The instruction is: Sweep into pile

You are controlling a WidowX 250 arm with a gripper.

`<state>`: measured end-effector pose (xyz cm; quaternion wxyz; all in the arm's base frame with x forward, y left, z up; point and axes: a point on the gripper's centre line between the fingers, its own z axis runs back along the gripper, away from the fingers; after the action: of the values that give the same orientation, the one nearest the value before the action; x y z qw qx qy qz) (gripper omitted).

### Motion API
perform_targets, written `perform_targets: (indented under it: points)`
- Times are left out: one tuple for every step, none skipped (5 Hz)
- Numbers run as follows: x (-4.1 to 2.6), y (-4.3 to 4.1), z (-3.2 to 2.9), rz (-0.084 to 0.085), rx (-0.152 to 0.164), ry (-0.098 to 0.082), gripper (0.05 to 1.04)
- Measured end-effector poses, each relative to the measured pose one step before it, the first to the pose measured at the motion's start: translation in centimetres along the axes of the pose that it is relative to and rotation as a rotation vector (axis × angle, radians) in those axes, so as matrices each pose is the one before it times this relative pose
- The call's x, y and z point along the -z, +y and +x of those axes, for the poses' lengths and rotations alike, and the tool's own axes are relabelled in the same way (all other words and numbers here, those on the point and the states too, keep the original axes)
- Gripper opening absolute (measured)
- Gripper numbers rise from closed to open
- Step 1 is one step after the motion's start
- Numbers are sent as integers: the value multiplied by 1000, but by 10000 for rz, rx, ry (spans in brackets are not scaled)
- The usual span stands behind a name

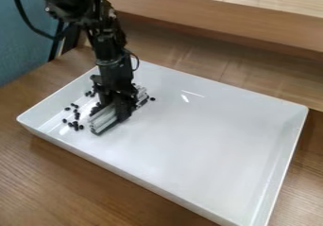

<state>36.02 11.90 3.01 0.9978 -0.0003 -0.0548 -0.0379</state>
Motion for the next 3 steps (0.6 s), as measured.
perform_targets:
  points:
    - [-125,359,311,69,113,-3,402]
    - [24,526,571,-57,248,141,402]
    - [-525,401,501,143,168,-64,402]
